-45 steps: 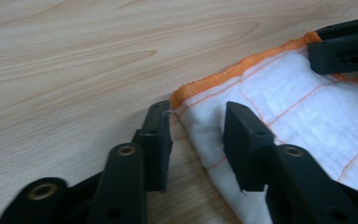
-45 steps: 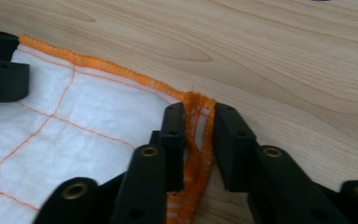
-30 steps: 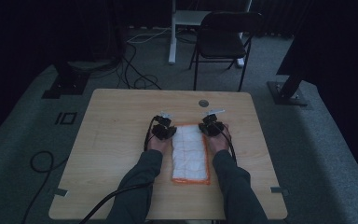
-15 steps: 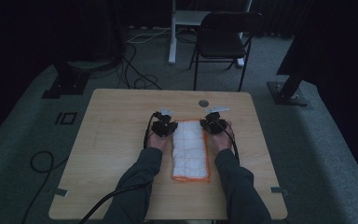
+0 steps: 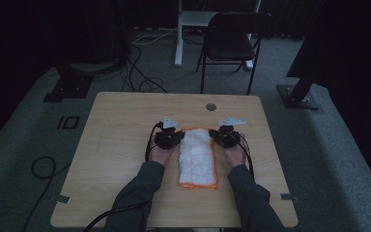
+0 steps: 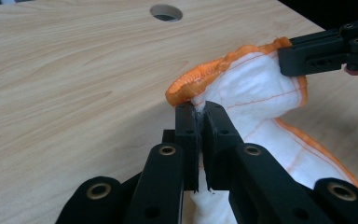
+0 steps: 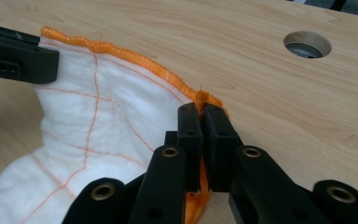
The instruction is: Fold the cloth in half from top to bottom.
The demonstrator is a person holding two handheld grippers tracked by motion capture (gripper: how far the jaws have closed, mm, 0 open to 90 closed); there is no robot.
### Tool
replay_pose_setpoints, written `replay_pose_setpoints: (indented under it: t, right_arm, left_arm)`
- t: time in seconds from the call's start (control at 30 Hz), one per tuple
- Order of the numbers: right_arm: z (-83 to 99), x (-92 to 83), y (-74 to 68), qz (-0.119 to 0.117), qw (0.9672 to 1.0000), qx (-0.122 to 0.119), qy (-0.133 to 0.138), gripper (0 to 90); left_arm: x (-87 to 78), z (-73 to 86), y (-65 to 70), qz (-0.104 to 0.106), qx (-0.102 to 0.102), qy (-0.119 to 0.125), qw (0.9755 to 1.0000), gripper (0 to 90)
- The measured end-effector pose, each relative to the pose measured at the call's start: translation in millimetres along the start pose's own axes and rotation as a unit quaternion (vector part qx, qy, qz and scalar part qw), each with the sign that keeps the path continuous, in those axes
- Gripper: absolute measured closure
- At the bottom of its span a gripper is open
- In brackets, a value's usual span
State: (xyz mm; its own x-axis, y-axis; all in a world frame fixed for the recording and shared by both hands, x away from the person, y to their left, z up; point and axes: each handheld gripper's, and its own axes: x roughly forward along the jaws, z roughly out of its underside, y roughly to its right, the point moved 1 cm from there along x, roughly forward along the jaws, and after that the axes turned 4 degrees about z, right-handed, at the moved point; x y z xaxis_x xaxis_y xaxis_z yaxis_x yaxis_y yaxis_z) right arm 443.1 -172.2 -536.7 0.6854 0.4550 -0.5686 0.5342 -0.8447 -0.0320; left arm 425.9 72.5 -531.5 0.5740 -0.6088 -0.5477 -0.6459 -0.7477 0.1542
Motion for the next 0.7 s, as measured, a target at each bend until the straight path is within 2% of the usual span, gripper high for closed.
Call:
replay_pose_setpoints:
  t: [0.27, 0.47, 0.6, 0.7]
  right_arm:
    - [6.8, -15.9, -10.4, -0.008, 0.9998, -0.014, 0.013, 86.5]
    - [11.3, -27.0, -17.2, -0.014, 0.9994, -0.024, 0.021, 86.5]
    - [13.0, -34.1, -20.9, -0.015, 0.9992, -0.030, 0.024, 86.6]
    - [15.6, -44.8, -26.5, -0.019, 0.9984, -0.040, 0.034, 86.6]
  left_arm:
    - [-13.6, 7.3, 8.6, 0.004, 0.012, 0.007, 0.9999, 86.4]
    - [-22.4, 13.1, 13.7, 0.011, 0.004, 0.013, 0.9999, 86.6]
    - [-25.1, 14.2, 16.2, 0.011, 0.008, 0.012, 0.9998, 86.6]
    - [-35.3, 17.1, 22.5, 0.015, 0.014, 0.014, 0.9997, 86.7]
